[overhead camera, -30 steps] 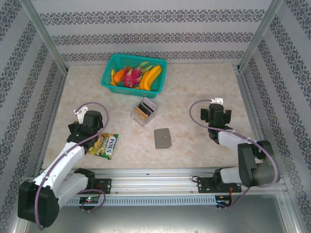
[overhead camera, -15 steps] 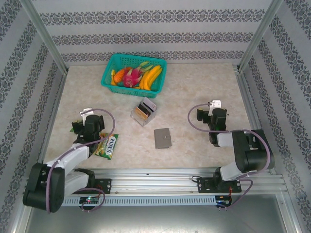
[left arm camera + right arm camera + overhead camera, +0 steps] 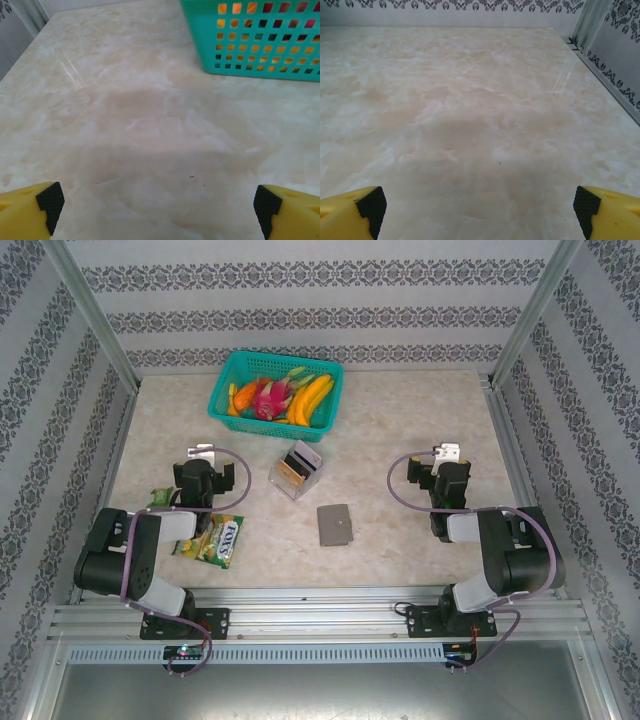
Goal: Put the credit cards into the card holder
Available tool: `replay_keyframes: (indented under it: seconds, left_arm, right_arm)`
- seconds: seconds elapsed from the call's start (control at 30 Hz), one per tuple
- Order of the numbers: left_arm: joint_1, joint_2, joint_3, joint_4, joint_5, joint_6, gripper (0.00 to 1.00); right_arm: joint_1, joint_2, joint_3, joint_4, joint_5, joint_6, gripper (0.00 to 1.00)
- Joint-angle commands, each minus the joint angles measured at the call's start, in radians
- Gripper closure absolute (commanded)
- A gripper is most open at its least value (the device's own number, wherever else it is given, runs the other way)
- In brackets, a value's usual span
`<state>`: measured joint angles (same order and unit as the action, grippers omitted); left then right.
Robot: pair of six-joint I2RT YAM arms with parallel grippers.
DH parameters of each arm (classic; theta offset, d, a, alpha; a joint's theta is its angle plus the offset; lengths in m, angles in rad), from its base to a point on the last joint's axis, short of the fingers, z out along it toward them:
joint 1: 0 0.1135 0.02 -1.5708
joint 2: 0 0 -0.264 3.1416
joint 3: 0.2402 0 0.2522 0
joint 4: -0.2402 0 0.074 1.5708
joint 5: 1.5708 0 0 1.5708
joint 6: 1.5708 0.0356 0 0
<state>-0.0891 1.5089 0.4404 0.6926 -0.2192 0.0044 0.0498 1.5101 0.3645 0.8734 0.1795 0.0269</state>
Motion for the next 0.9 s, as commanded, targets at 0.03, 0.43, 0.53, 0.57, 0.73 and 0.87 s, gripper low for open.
replay_keyframes:
  seconds: [0.03, 0.43, 0.53, 0.57, 0.73, 0.87]
  left_arm:
    - [0.073, 0.056, -0.053, 0.192, 0.074, -0.048, 0.00]
    - [0.079, 0.057, -0.048, 0.187, 0.111, -0.040, 0.00]
    - [0.075, 0.054, -0.050, 0.185, 0.087, -0.045, 0.00]
    - [0.074, 0.048, -0.046, 0.165, 0.089, -0.047, 0.00]
    - [0.073, 0.051, -0.048, 0.174, 0.088, -0.046, 0.00]
    - [0.072, 0.051, -0.048, 0.174, 0.092, -0.044, 0.00]
  right_arm:
    - [0.000, -0.007, 0.007, 0.038, 0.017, 0.018, 0.02]
    - [0.002, -0.007, 0.007, 0.036, 0.016, 0.018, 0.02]
    - [0.001, -0.007, 0.007, 0.036, 0.017, 0.018, 0.02]
    - [0.001, -0.008, 0.007, 0.036, 0.017, 0.018, 0.02]
    - [-0.001, -0.005, 0.011, 0.029, 0.014, 0.021, 0.02]
    - [-0.001, -0.006, 0.009, 0.036, 0.003, 0.016, 0.02]
